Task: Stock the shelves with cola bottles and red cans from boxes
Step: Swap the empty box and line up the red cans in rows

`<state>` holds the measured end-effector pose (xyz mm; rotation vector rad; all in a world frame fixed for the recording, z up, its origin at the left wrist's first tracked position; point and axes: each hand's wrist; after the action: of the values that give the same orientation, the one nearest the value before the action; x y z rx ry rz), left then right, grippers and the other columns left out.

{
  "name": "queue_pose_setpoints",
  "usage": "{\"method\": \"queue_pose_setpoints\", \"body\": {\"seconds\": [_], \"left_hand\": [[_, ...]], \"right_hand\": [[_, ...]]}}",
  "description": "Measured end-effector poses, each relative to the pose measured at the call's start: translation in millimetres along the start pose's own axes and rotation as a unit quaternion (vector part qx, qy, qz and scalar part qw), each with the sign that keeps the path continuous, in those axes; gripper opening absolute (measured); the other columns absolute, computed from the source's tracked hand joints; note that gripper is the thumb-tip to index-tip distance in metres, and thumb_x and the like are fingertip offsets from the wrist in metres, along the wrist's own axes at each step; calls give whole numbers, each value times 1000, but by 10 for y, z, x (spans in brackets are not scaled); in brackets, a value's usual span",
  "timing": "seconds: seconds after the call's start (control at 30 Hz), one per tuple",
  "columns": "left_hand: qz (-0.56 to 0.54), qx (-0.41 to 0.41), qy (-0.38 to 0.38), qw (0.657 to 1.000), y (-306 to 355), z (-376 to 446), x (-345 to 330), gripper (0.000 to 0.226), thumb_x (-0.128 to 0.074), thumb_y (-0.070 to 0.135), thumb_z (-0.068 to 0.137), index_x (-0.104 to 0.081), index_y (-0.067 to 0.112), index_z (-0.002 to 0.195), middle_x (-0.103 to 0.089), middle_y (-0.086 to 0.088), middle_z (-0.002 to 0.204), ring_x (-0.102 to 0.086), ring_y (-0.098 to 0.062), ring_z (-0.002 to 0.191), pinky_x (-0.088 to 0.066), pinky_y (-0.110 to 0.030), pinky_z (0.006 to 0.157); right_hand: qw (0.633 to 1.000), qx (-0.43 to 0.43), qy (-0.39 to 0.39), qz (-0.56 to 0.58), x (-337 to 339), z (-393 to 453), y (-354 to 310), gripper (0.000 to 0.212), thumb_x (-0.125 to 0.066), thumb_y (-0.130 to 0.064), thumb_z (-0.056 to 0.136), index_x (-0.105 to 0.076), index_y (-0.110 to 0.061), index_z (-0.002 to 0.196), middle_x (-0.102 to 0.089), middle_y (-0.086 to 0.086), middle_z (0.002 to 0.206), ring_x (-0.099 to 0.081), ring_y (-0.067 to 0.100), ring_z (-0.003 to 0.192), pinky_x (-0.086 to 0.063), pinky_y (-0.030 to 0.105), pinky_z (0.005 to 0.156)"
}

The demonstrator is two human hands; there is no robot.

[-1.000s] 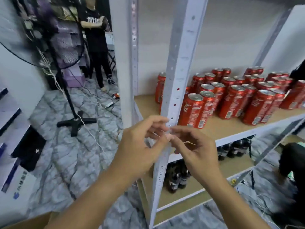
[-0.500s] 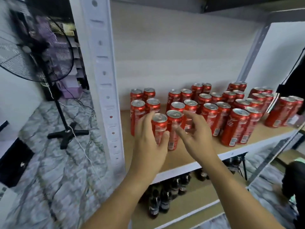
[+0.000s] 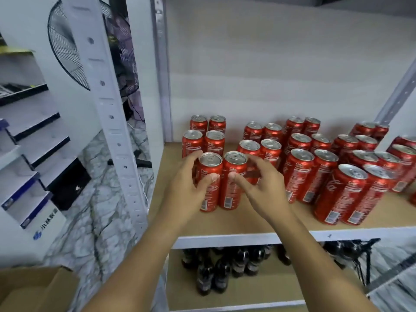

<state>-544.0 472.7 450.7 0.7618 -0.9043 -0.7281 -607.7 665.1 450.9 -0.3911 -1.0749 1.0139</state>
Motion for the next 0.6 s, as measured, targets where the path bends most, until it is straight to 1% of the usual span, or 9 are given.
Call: {"method": "queue_pose_setpoints", "body": {"seconds": [0.07,0.17,0.23,0.3,0.37,0.43,0.53,0.6], "left_hand": [[-3,2,6,1000,8,-36,26,58,-77,35,90,-53,30,142,-63,12,135,-61,-5,123,-53,-41,106],[-17,4,17,1000,6,-118,71,55,-78,33,90,-55,31,140,-64,14,133,-62,-4,121,-54,-42,104],[-16,0,20,1000,26,-178,112,52,-77,30,91,-56,32,139,-65,17,131,-62,-1,120,-55,-39,103],[-30,-3,21,999,61,-236,157,50,-76,26,93,-57,31,139,-66,19,128,-62,2,118,-55,-34,102],[-37,-8,27,999,77,-287,198,48,-75,25,93,-59,28,139,-66,25,124,-62,8,116,-53,-22,100],[-39,-12,37,998,69,-318,229,49,-75,24,93,-59,26,139,-64,31,121,-60,13,114,-50,-12,96],[-54,-7,50,997,61,-357,246,50,-76,21,93,-59,28,139,-61,31,124,-58,14,115,-49,-9,94],[-73,0,56,996,57,-391,231,53,-77,22,91,-55,39,136,-60,31,124,-59,15,115,-50,-10,93]], "right_hand": [[1000,3,-8,11,9,-3,-14,63,-74,-58,81,-60,-25,134,-68,-9,120,-64,7,105,-56,37,92],[999,9,-17,39,11,-54,-79,55,-78,-49,82,-63,-24,128,-69,-11,112,-64,2,96,-56,28,86],[998,13,-19,57,-6,-99,-114,51,-80,-45,81,-64,-24,125,-69,-13,109,-65,2,92,-56,25,81],[997,15,-19,76,-41,-133,-139,51,-82,-44,80,-64,-24,123,-69,-12,107,-65,3,90,-55,22,78],[995,18,-20,92,-86,-156,-165,50,-83,-43,79,-64,-25,120,-69,-11,108,-66,3,89,-53,17,75],[994,21,-20,103,-122,-174,-187,50,-84,-43,78,-63,-26,120,-68,-11,108,-65,4,89,-53,17,73],[993,29,-22,108,-144,-206,-193,52,-83,-46,78,-61,-28,121,-67,-12,110,-65,3,91,-54,16,74],[992,32,-23,118,-147,-224,-183,55,-84,-48,77,-59,-29,122,-66,-11,113,-64,3,94,-53,15,76]]}}
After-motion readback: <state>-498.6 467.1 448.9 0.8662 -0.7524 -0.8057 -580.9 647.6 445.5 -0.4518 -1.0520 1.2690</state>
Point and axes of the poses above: each hand's wrist, its own z-axis towards the middle knuckle, its own x-axis out of the back of the hand, y = z × x
